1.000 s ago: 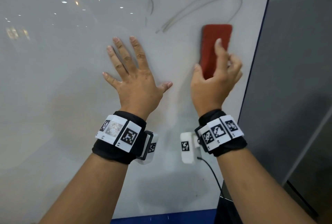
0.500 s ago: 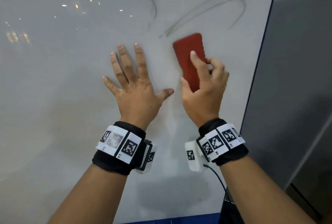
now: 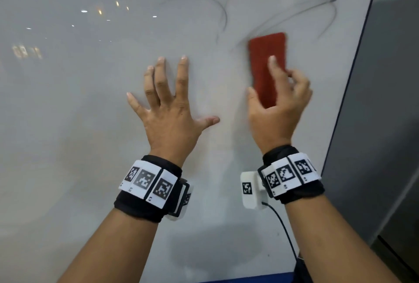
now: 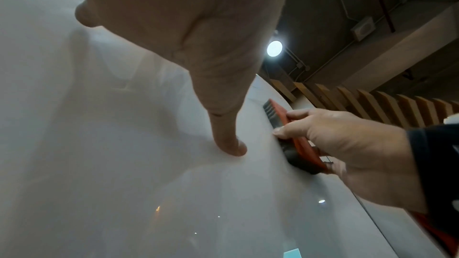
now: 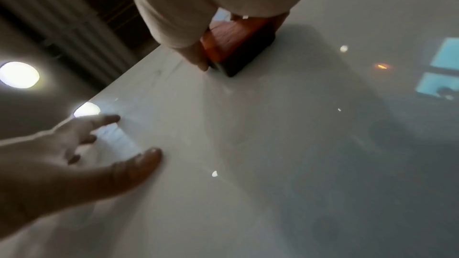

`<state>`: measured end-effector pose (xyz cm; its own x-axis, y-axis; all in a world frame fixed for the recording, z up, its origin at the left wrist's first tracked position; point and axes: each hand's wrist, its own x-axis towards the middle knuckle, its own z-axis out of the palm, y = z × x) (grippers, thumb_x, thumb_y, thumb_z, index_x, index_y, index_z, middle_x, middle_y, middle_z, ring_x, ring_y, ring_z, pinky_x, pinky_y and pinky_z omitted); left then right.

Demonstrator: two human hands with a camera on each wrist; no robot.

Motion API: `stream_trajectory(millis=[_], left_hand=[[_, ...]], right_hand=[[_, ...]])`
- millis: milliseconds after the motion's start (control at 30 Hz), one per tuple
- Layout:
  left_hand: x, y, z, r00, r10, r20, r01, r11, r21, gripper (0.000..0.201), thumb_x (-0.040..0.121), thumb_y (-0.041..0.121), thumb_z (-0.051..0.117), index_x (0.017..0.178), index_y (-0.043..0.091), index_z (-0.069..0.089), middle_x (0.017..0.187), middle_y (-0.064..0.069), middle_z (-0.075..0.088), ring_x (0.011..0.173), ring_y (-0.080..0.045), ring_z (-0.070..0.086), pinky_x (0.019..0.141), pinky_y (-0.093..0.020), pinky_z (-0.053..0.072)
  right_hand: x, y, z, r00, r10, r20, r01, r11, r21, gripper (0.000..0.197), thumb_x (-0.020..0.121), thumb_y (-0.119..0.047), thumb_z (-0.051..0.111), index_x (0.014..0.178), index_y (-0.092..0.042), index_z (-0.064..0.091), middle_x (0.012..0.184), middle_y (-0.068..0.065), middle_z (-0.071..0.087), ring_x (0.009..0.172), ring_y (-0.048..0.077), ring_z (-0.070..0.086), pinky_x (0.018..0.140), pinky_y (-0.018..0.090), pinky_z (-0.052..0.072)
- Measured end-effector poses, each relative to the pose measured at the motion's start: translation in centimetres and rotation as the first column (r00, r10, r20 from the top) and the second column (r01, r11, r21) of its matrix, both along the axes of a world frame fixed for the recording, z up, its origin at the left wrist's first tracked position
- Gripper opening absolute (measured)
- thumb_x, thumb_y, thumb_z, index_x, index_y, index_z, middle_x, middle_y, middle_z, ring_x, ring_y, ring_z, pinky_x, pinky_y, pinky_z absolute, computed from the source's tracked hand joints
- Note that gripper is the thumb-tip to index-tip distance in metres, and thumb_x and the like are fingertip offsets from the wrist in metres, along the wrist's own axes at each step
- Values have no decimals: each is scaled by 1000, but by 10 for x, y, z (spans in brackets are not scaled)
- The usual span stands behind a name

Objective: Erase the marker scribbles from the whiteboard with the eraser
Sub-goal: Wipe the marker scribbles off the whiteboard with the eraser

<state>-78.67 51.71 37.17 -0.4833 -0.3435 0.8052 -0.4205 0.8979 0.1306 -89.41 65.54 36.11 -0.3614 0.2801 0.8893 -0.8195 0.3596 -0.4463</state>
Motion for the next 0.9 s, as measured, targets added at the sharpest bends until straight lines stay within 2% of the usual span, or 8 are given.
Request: stream_trajectory(millis=[100, 267, 433, 500, 567, 700, 800, 900], left_hand=[[4, -5, 2, 1000, -4, 10, 4, 1000, 14, 128, 57, 79, 70, 156, 34, 0, 156, -3, -2, 148, -28, 1, 107, -76, 14], [10, -10, 2, 999, -24, -37, 22, 999, -45, 105, 74, 75, 58, 156, 32, 8, 157, -7, 7, 146, -28, 9, 106, -76, 20], [27, -37, 8, 1000, -25, -10, 25, 1000, 10, 129, 56, 78, 71, 155, 35, 1, 157, -3, -1, 148, -26, 0, 106, -77, 15], [29, -39, 12, 1000, -23, 5, 23, 999, 28, 128, 57, 76, 73, 155, 35, 1, 158, -5, -1, 148, -26, -2, 106, -76, 14], [32, -35, 16, 999, -48, 4, 47, 997, 62, 118, 65, 68, 74, 154, 33, 5, 158, -9, 3, 148, -29, 0, 107, -75, 14], [42, -26, 23, 973, -221, -68, 223, 975, 20, 73, 95, 41, 55, 154, 26, 16, 156, -7, 14, 145, -29, 15, 111, -68, 22], [42, -20, 23, 948, -317, 16, 317, 945, -79, 77, 95, 25, 55, 156, 26, 8, 157, -7, 14, 144, -29, 19, 115, -63, 21], [32, -15, 22, 967, -253, 7, 251, 956, -152, 86, 84, 19, 66, 155, 24, 18, 154, -17, 24, 138, -34, 29, 111, -65, 27]], right_hand=[[13, -19, 5, 994, 29, 101, -9, 981, -191, 60, 74, -20, 76, 132, -19, 63, 116, 17, 53, 101, 28, 48, 99, 32, 39], [46, -50, -2, 997, 72, -18, -68, 982, 174, 58, 75, -22, 75, 132, -26, 62, 121, 11, 53, 102, 29, 48, 89, 47, 48], [21, -30, 5, 999, -14, 50, 23, 982, -187, 57, 74, -18, 77, 129, -18, 65, 114, 14, 53, 95, 13, 38, 96, 33, 43], [32, -48, 6, 997, 20, 80, -1, 972, -234, 59, 72, -17, 78, 130, -16, 64, 113, 16, 52, 97, 13, 38, 95, 37, 45], [55, -72, 5, 995, 77, 65, -68, 990, -126, 61, 74, -20, 77, 132, -18, 62, 117, 17, 51, 100, 24, 46, 95, 43, 46], [76, -92, 4, 983, 171, 73, -176, 982, 68, 59, 83, -21, 75, 139, -26, 56, 125, 10, 48, 105, 23, 44, 95, 29, 43], [76, -85, 9, 971, 233, 43, -236, 967, 91, 47, 91, -13, 66, 135, -25, 59, 123, 7, 50, 103, 21, 46, 89, 26, 46], [73, -76, 14, 945, 324, 45, -327, 941, 91, 43, 93, -2, 57, 129, -25, 64, 119, 3, 54, 102, 21, 53, 89, 30, 51]])
